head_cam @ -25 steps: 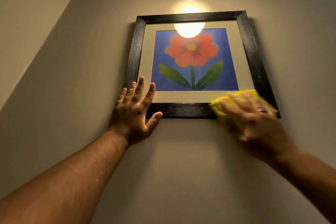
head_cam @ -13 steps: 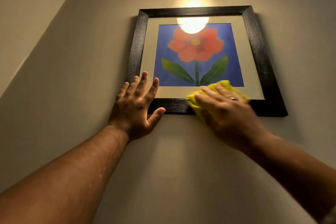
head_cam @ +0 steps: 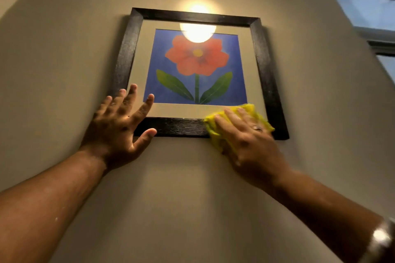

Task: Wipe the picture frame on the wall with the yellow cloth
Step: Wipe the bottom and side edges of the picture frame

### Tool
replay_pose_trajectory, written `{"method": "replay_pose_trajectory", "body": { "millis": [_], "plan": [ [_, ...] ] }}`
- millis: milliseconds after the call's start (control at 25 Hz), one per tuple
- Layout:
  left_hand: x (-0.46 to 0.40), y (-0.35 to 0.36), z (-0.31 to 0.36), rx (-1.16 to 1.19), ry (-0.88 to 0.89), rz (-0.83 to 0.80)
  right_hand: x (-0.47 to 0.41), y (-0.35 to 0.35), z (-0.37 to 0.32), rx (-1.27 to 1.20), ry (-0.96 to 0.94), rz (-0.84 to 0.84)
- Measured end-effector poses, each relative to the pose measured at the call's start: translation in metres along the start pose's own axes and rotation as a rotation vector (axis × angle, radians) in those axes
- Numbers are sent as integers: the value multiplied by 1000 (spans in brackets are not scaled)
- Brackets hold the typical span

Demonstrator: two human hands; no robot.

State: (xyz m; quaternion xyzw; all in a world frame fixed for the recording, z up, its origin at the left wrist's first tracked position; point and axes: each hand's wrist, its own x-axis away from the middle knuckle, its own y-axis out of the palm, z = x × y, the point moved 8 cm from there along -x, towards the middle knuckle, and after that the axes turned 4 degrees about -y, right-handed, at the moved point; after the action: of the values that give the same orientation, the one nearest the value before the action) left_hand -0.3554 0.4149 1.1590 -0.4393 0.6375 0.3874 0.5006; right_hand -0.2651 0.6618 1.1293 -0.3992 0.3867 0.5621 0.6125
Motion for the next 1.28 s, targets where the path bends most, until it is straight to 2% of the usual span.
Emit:
{"method": "replay_pose_trajectory", "body": {
  "millis": [120,280,360,480,560,640,720,800,920,1000,1080,1200,1280],
  "plan": [
    [-1,-1,1,-14,20,1,11,-12,70,44,119,-23],
    [0,-2,2,-23,23,-12,-102,-18,112,-72,372,-74],
    [-2,-3,2,-27,13,-6,-103,-14,121,-76,324,-90],
    [-2,-4,4,-15,14,-28,-2,0,95,-140,159,-20],
    [-1,-4,3,-15,23,-22,25,1,93,-176,125,2],
    [-3,-5,3,-6,27,-18,-29,-11,106,-152,132,4],
    [-1,-4,2,-1,13,-6,-104,-28,121,-150,263,-30],
    [-1,-3,3,-2,7,-8,-127,-31,131,-133,342,-86],
    [-4,-4,2,13,13,-17,-24,-17,107,-165,171,-98],
    [-2,-4,2,10,22,-16,22,-13,98,-241,167,-121],
    [-2,0,4,17,23,-16,-22,-20,112,-160,161,-111],
    [-1,-3,0,37,-4,21,-130,-28,145,-108,311,-139],
    [-2,-2,0,28,7,25,-172,-31,169,-183,474,-67]
  ]
}}
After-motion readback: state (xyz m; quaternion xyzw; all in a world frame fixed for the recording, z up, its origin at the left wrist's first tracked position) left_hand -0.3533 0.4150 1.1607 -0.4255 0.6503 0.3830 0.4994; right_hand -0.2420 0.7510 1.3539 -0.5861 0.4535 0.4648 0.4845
